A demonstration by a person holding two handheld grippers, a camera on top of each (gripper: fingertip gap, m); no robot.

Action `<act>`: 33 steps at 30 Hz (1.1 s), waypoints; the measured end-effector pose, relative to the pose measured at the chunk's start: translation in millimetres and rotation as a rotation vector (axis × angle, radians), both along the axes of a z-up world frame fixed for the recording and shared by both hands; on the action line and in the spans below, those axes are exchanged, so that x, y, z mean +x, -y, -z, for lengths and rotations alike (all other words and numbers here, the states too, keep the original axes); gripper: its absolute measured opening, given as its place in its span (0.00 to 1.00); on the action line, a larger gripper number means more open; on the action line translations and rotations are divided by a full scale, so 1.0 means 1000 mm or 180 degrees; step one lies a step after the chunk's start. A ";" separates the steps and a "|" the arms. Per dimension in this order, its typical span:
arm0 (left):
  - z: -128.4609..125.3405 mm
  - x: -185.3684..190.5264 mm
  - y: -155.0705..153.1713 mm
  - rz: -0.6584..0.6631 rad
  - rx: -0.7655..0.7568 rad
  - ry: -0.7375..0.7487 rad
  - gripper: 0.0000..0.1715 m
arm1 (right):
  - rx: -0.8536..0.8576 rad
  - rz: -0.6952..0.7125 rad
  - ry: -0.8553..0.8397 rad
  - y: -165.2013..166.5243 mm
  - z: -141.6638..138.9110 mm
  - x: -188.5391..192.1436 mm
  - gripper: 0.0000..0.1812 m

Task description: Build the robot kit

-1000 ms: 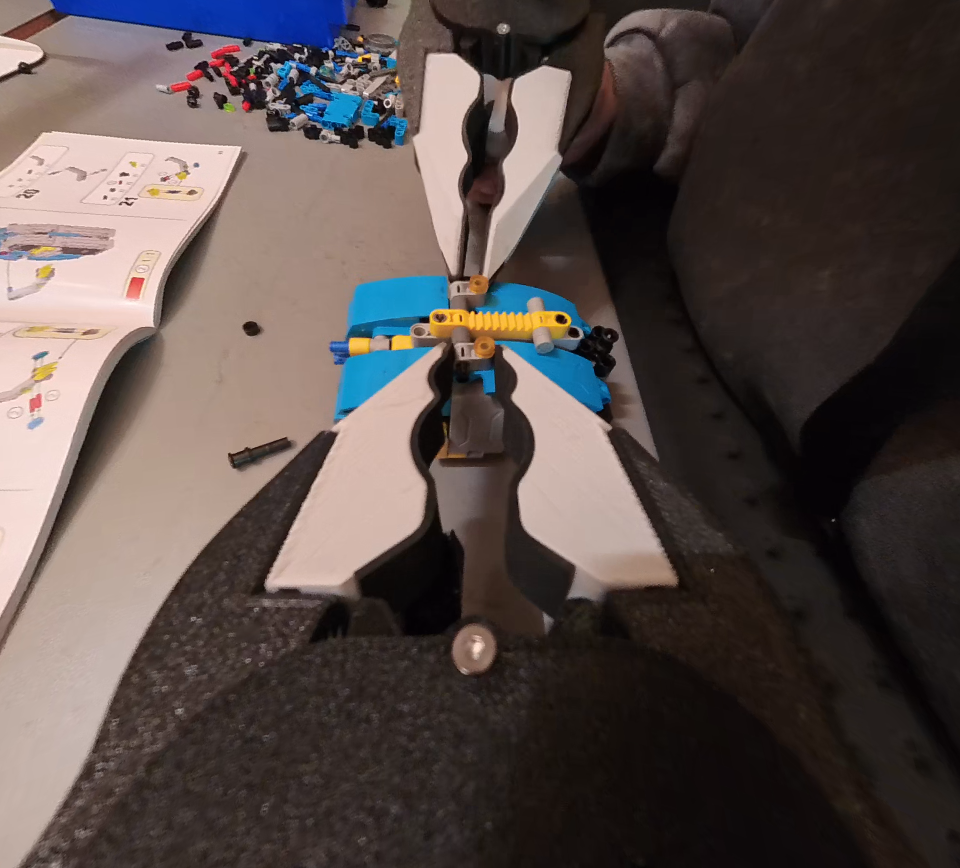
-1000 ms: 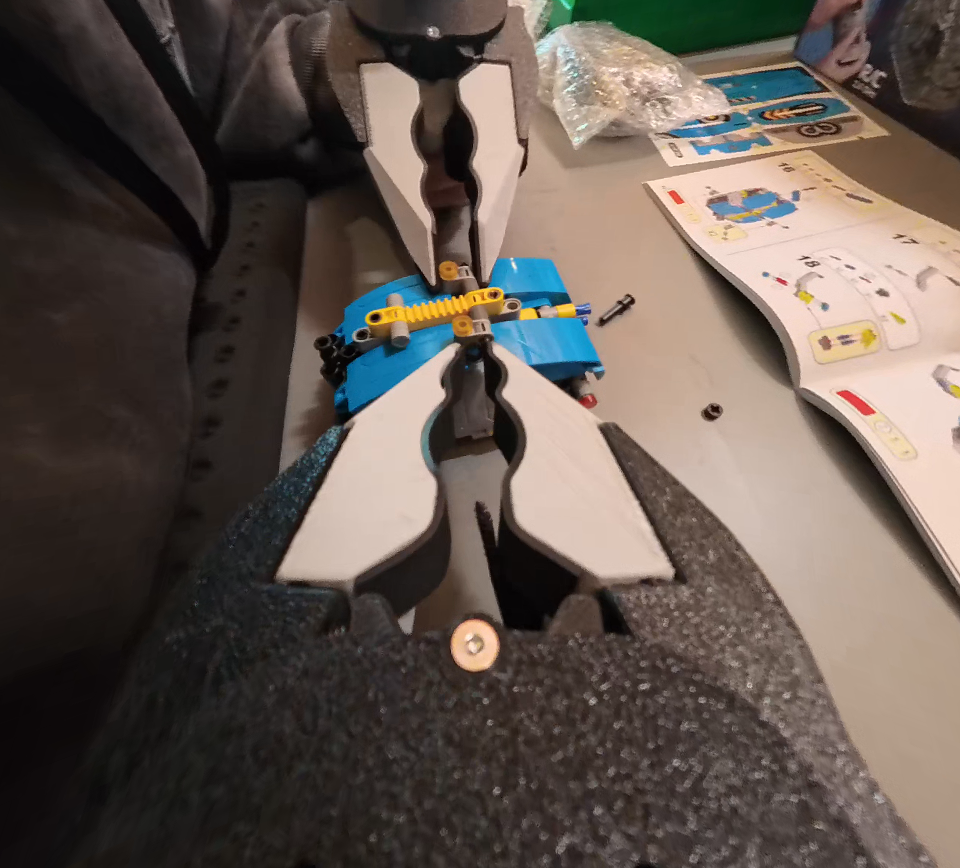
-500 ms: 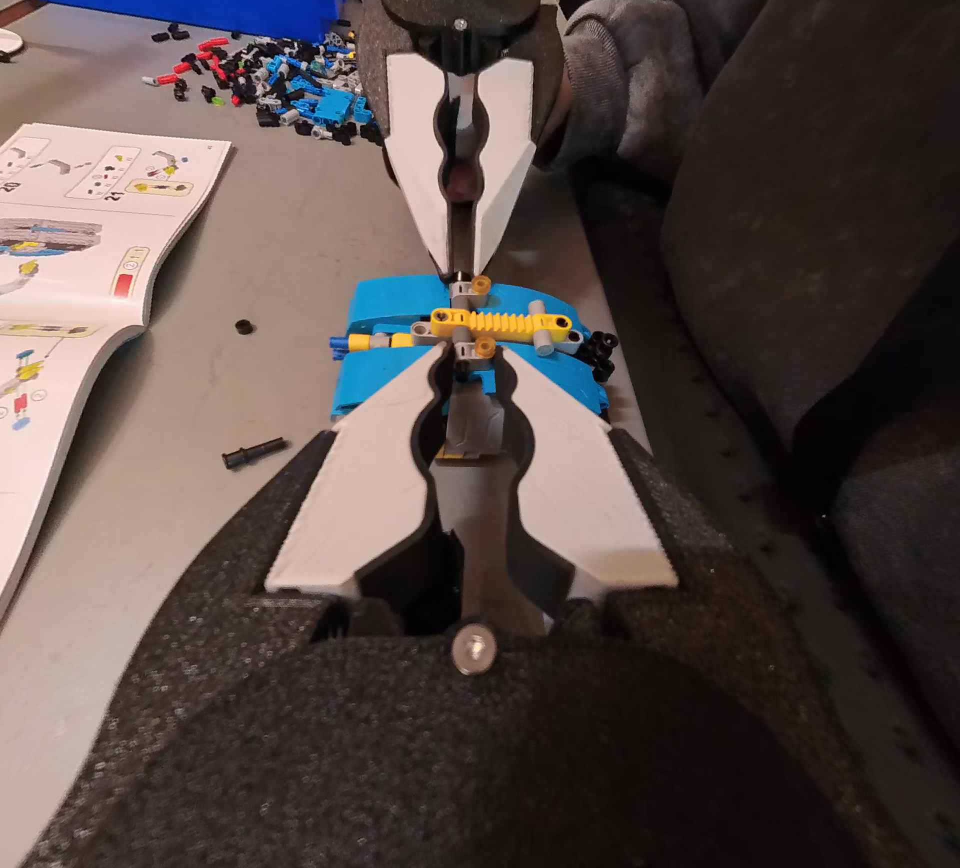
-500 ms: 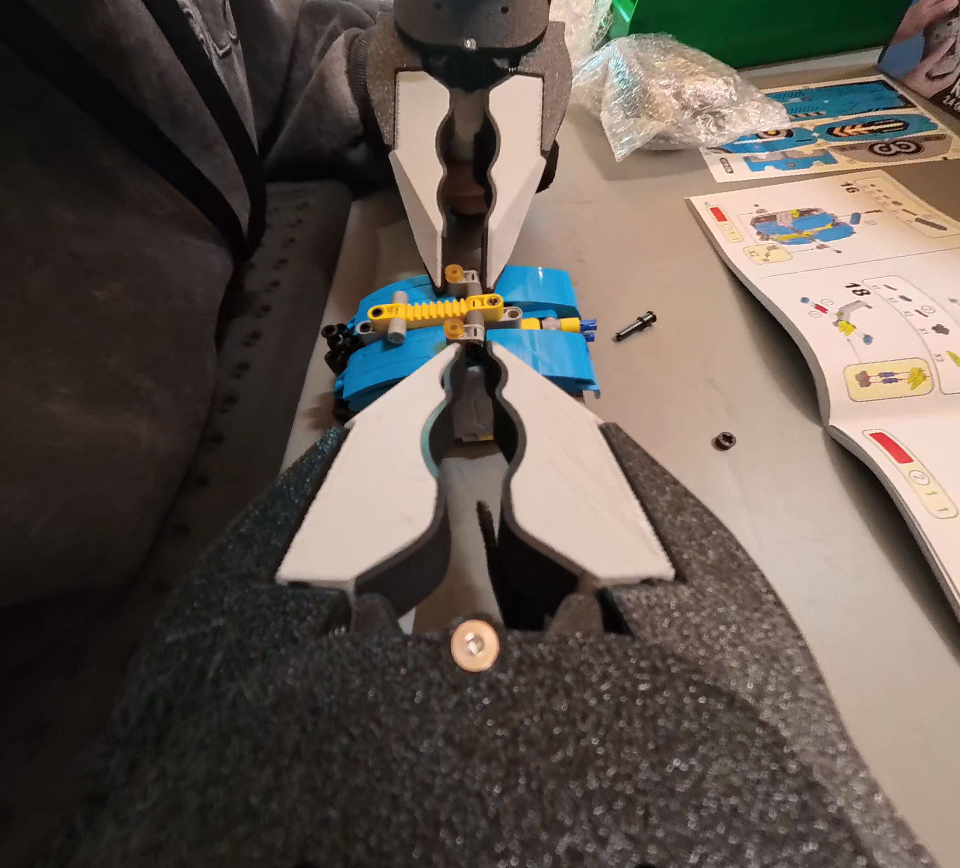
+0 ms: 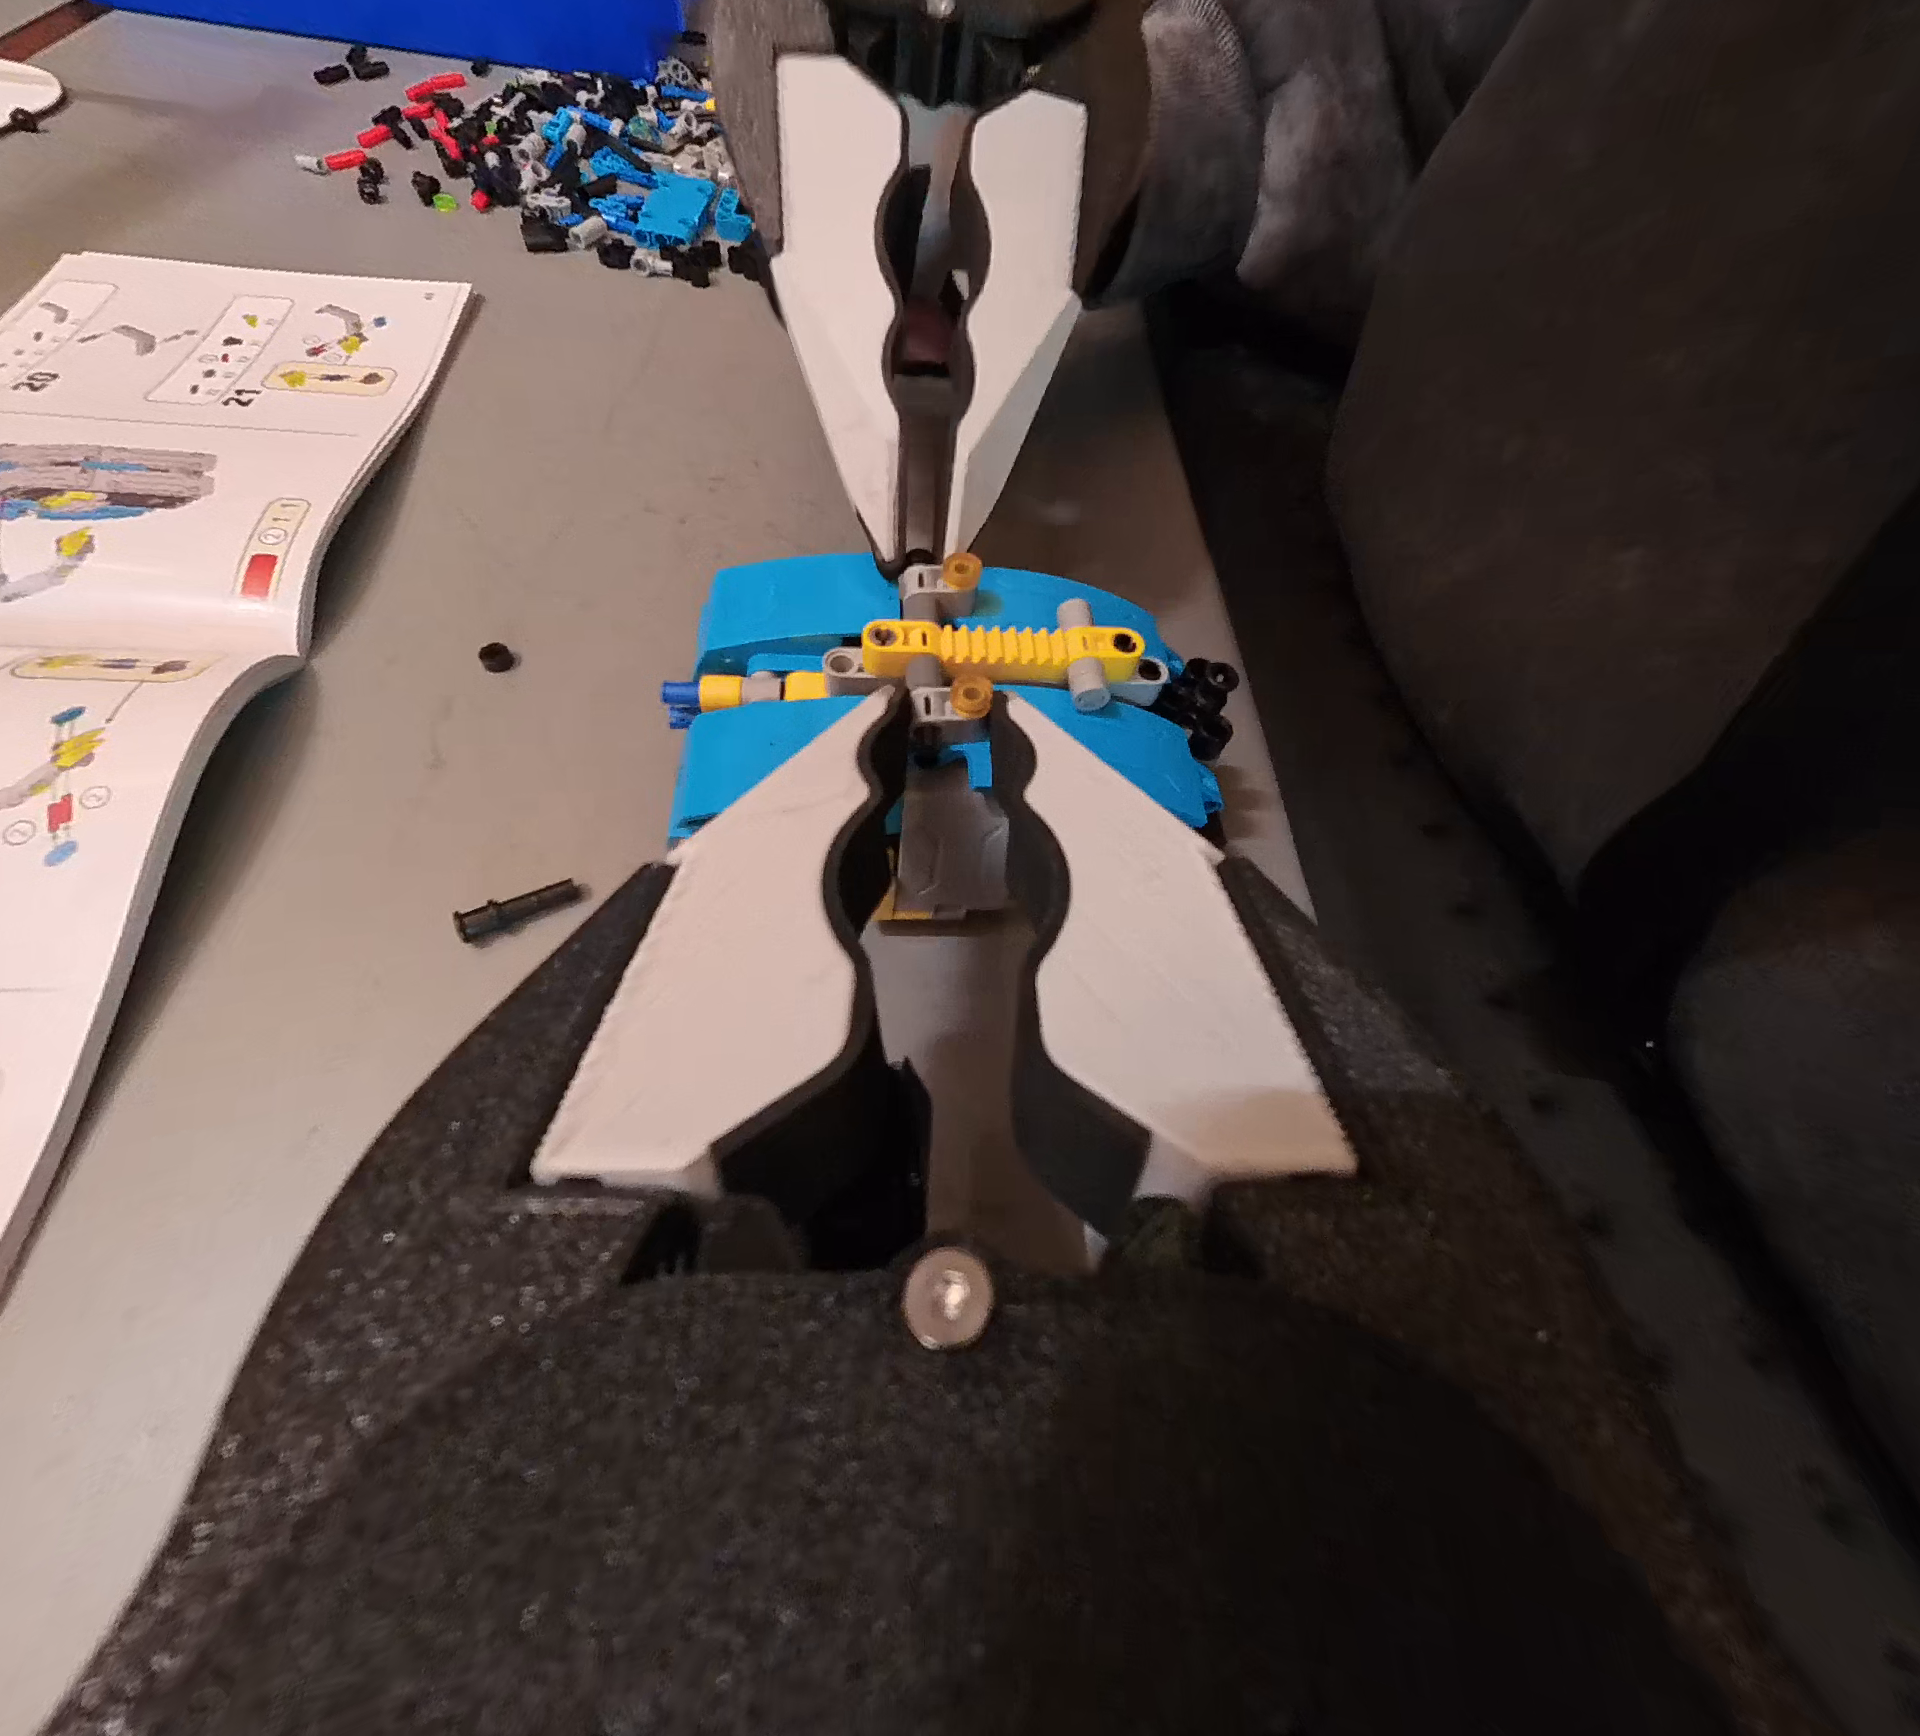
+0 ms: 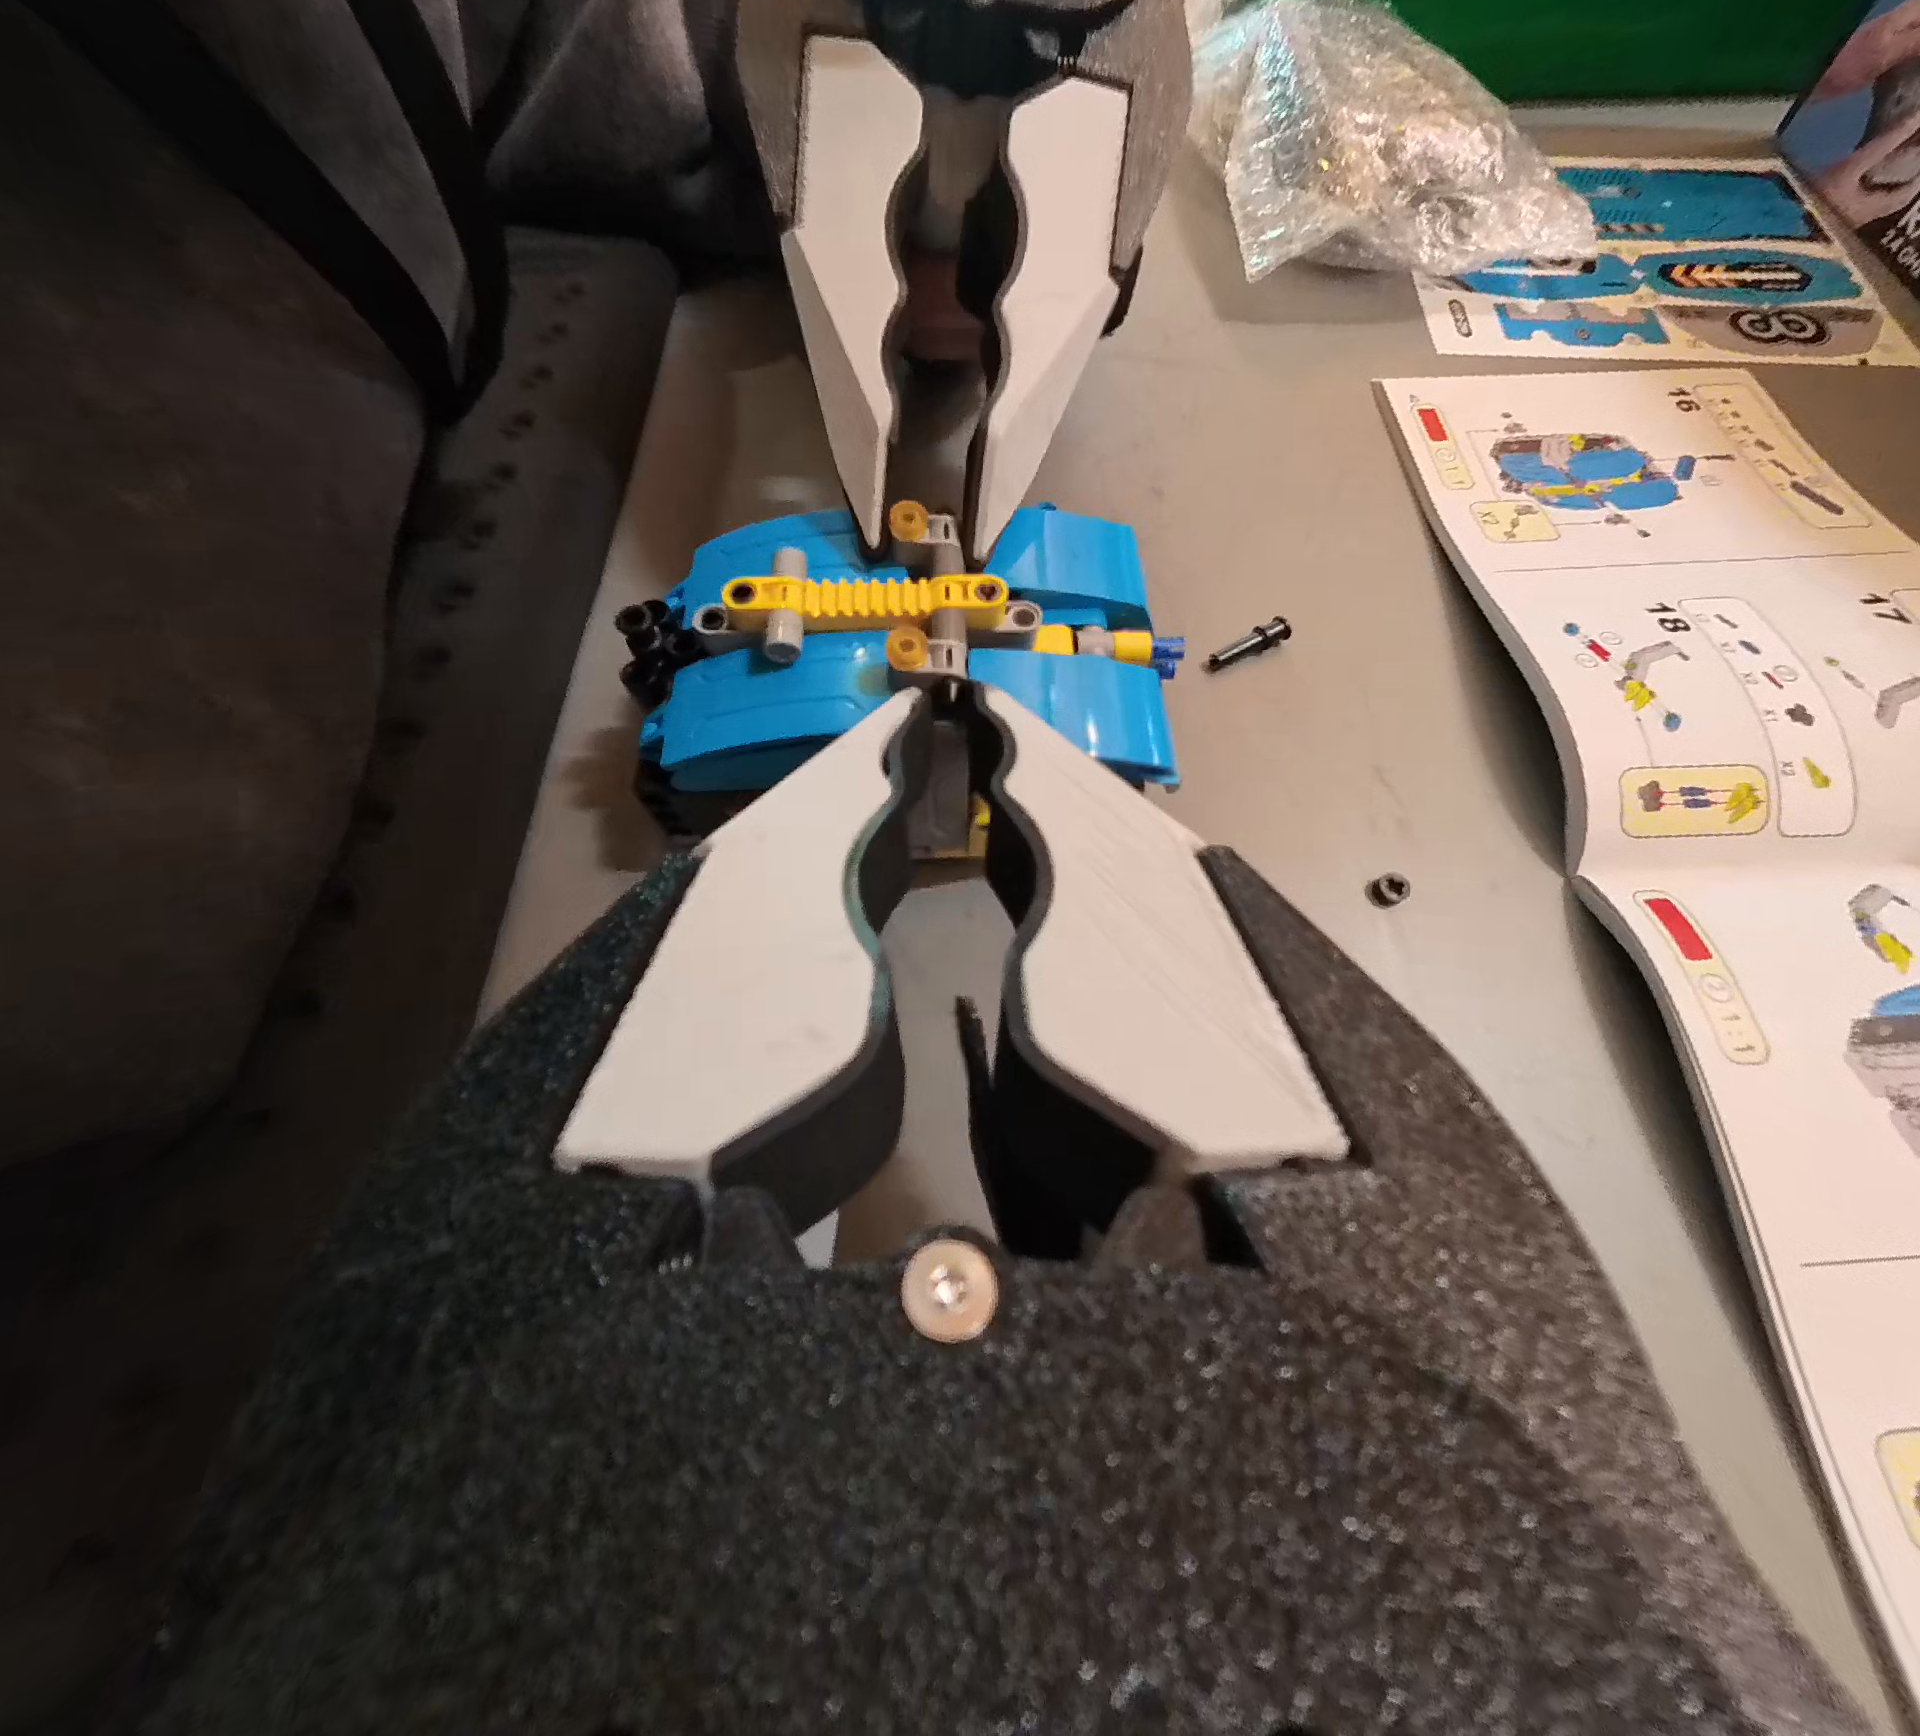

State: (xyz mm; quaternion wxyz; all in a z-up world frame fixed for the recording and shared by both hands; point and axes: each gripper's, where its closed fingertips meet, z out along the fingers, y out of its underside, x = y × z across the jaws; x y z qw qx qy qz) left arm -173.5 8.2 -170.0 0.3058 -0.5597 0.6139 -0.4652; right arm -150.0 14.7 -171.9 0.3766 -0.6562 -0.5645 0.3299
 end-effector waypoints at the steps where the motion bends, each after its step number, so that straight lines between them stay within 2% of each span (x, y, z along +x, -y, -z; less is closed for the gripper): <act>1: 0.000 0.000 0.000 -0.0004 -0.0005 -0.0008 0.09 | -0.0002 0.0006 0.0068 0.000 0.000 0.000 0.03; 8: 0.000 0.000 0.000 -0.0044 0.0057 -0.0024 0.08 | -0.0064 0.0084 0.0335 0.001 0.001 0.000 0.03; 15: 0.000 0.000 0.000 -0.0083 0.0044 -0.0009 0.09 | -0.0563 0.0239 0.0016 0.000 0.001 -0.001 0.03; 19: 0.000 0.000 0.001 -0.0056 0.0071 -0.0003 0.09 | -0.0537 0.0337 -0.0076 0.002 -0.001 0.000 0.04; 24: 0.000 0.000 0.001 -0.0055 0.0075 0.0004 0.09 | -0.0367 0.0379 -0.0071 0.000 -0.002 0.003 0.09; 25: 0.000 -0.001 0.001 -0.0055 0.0079 0.0004 0.09 | -0.0340 0.0379 -0.0090 0.000 -0.005 0.005 0.08; 27: 0.000 0.000 0.001 -0.0054 0.0094 0.0008 0.09 | -0.0338 0.0347 -0.0134 0.002 -0.006 0.009 0.00; 29: 0.000 0.000 0.001 -0.0050 0.0080 0.0010 0.09 | -0.0410 0.0338 -0.0054 0.004 -0.001 0.009 0.00; 33: 0.000 0.000 0.001 -0.0051 0.0073 0.0011 0.09 | -0.0154 0.0345 0.0050 0.001 0.000 0.004 0.00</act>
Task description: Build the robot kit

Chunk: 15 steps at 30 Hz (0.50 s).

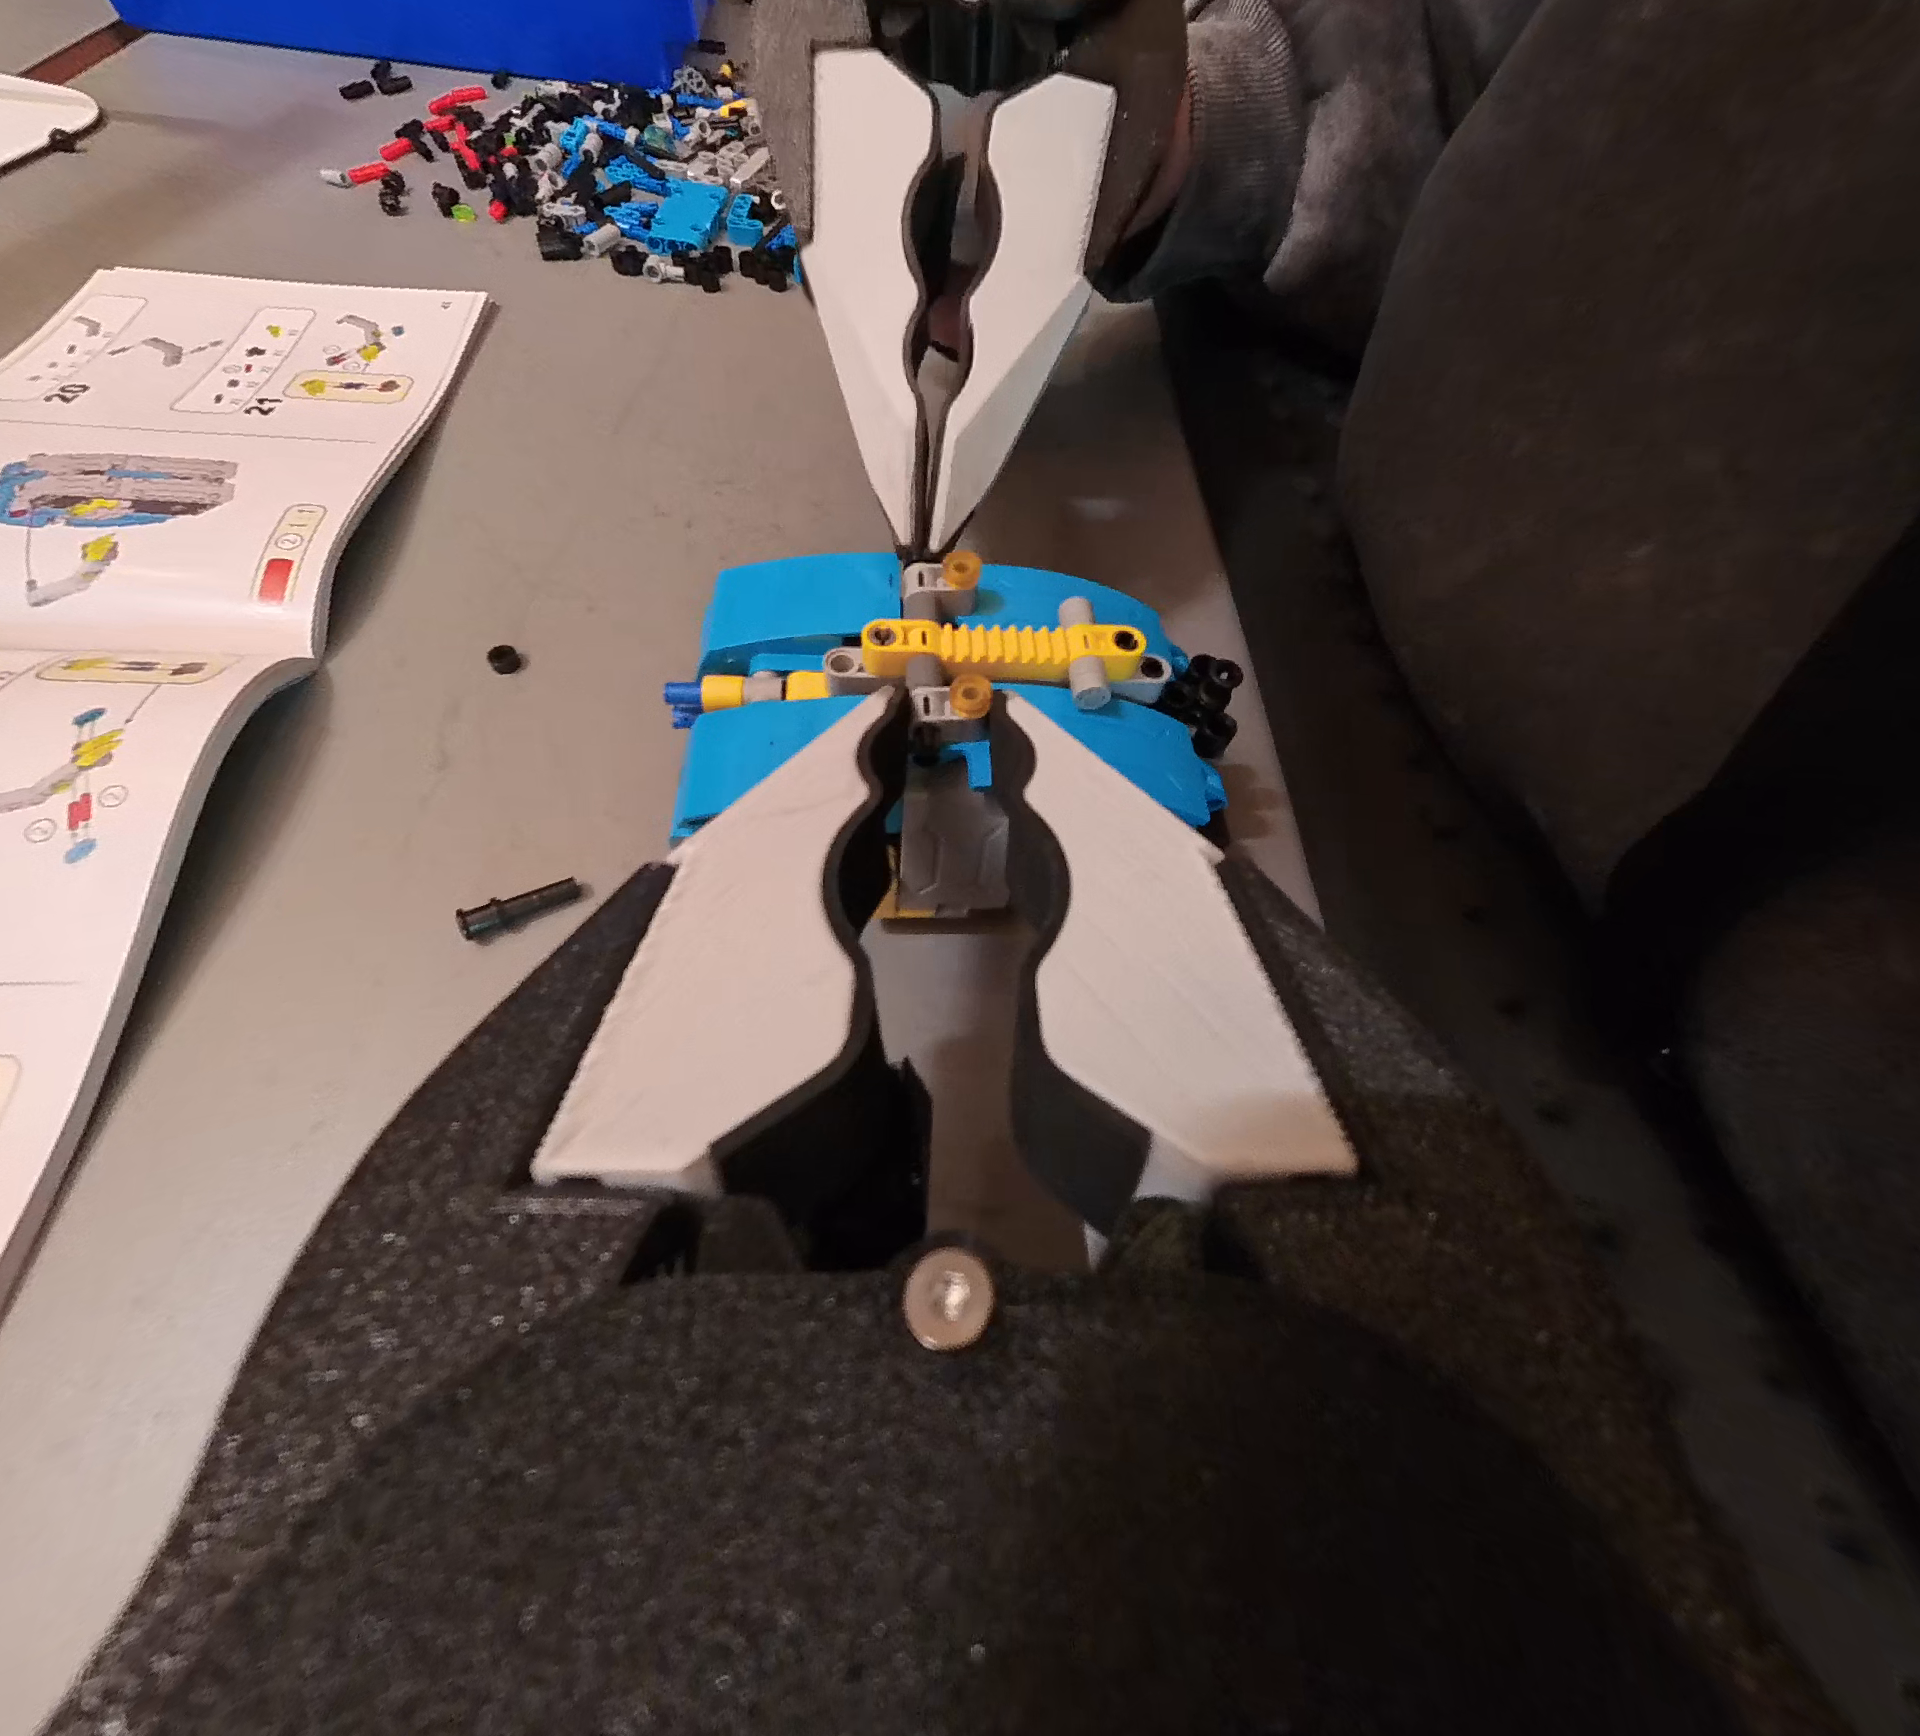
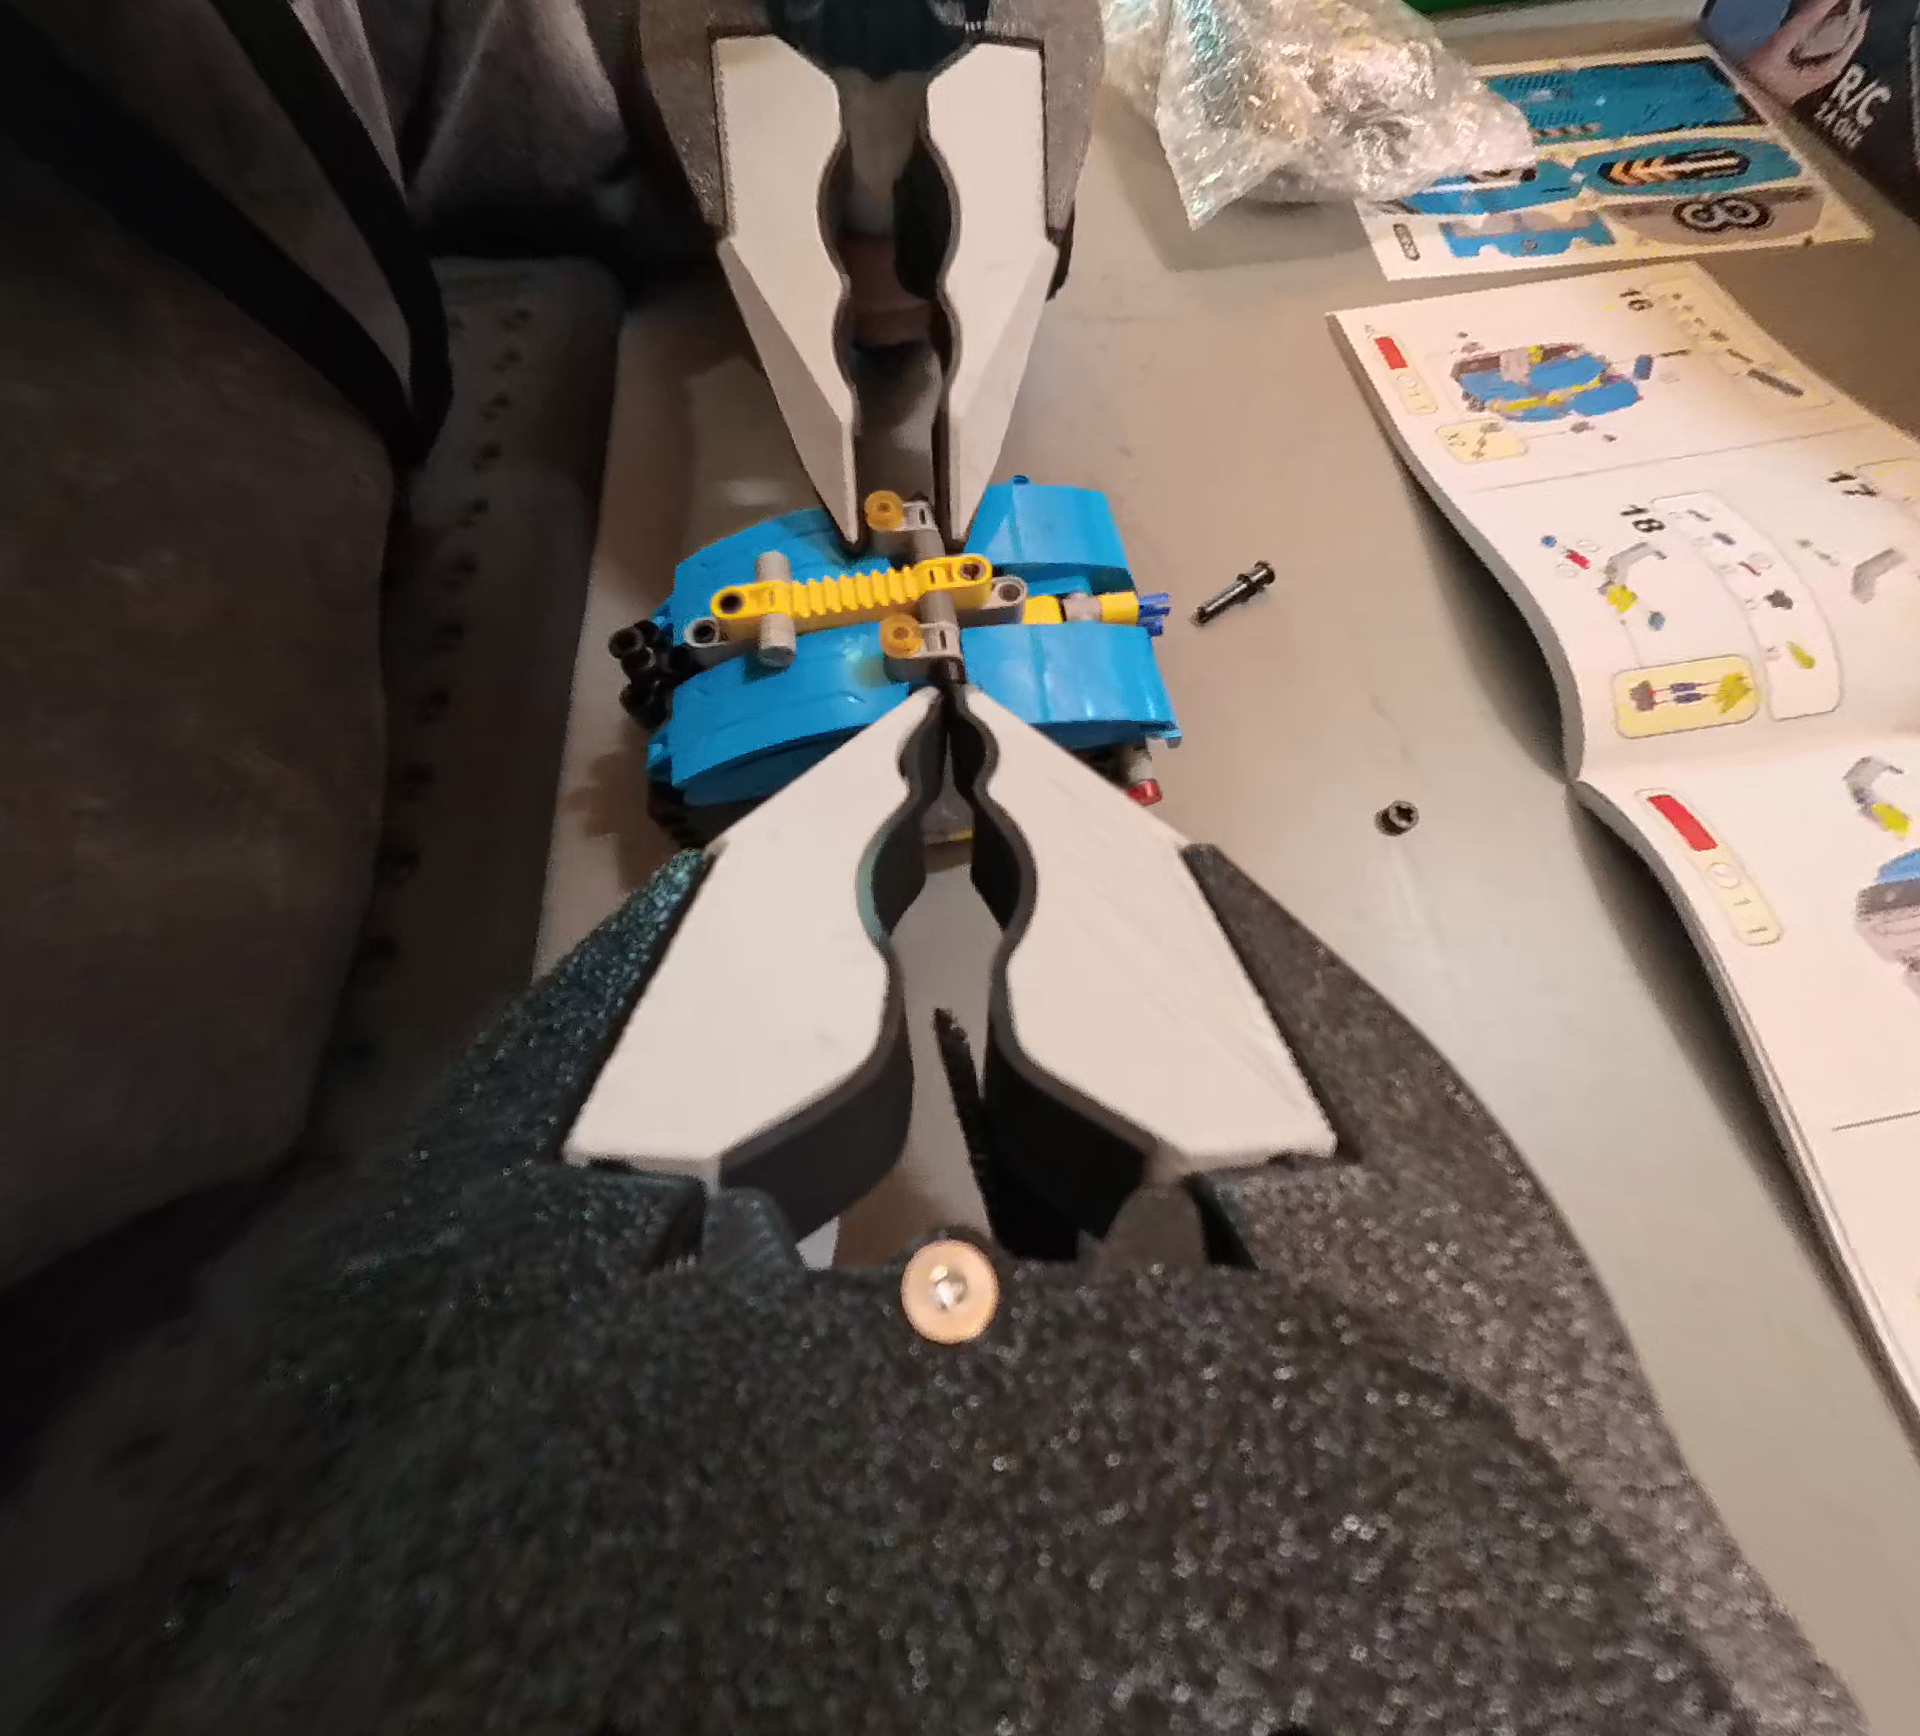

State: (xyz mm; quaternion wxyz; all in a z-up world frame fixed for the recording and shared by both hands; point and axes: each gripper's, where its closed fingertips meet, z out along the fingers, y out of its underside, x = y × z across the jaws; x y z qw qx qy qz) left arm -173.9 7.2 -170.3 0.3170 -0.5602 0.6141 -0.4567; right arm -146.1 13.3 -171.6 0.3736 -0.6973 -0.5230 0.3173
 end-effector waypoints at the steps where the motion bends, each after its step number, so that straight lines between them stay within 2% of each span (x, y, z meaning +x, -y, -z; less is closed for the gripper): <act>1: 0.000 0.000 0.000 -0.0005 0.0006 0.0001 0.09 | 0.0001 0.0005 0.0019 0.000 0.000 0.000 0.00; 15: 0.000 0.001 0.001 0.0017 0.0035 -0.0015 0.09 | -0.0161 -0.0084 -0.0098 0.000 0.000 -0.003 0.00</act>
